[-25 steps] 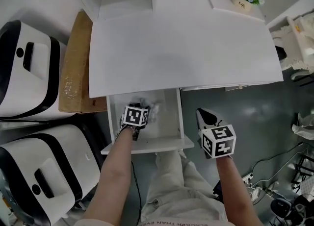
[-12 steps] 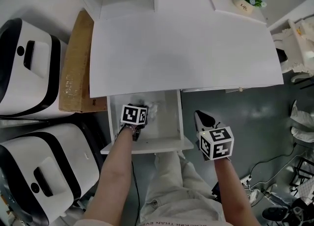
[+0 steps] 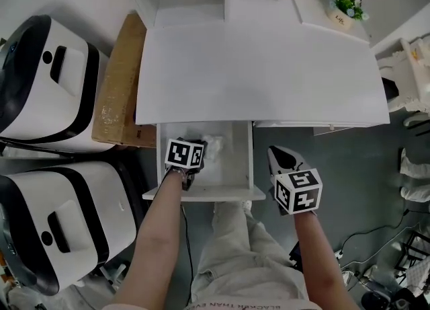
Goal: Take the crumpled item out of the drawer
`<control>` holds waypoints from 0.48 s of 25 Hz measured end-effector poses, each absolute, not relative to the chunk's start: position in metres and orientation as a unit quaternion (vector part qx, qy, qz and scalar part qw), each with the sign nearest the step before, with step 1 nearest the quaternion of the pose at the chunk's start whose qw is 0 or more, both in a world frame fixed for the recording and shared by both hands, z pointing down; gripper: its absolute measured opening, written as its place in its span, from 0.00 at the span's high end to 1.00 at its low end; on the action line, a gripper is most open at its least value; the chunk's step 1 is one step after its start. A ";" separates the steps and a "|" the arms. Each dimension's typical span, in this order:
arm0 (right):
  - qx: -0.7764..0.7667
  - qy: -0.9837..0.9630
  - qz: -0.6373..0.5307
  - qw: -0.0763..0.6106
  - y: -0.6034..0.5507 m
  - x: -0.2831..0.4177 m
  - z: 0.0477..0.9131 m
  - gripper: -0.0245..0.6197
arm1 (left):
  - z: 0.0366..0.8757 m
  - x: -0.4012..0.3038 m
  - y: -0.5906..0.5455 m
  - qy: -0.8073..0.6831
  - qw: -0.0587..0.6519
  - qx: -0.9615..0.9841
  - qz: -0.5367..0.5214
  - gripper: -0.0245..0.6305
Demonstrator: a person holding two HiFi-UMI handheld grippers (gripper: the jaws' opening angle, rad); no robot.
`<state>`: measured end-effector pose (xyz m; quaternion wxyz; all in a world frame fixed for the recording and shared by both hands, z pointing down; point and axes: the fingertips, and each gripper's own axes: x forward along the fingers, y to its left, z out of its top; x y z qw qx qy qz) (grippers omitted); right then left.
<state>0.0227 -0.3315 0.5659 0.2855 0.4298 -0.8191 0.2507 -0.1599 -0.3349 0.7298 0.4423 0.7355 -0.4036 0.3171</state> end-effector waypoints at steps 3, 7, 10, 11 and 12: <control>0.424 -0.826 0.242 0.282 -0.334 0.020 0.557 0.95 | 0.714 -0.159 -0.333 -0.404 0.432 0.742 0.315 0.88; 0.416 -0.835 0.228 0.278 -0.335 0.014 0.544 0.95 | 0.693 -0.160 -0.329 -0.414 0.426 0.744 0.306 0.88; 0.407 -0.843 0.214 0.279 -0.335 0.010 0.534 0.95 | 0.677 -0.161 -0.329 -0.424 0.418 0.747 0.296 0.88; 0.405 -0.846 0.209 0.278 -0.336 0.009 0.531 0.95 | 0.670 -0.162 -0.330 -0.427 0.414 0.749 0.292 0.88; 0.403 -0.848 0.205 0.277 -0.337 0.008 0.527 0.95 | 0.664 -0.162 -0.331 -0.430 0.409 0.751 0.289 0.88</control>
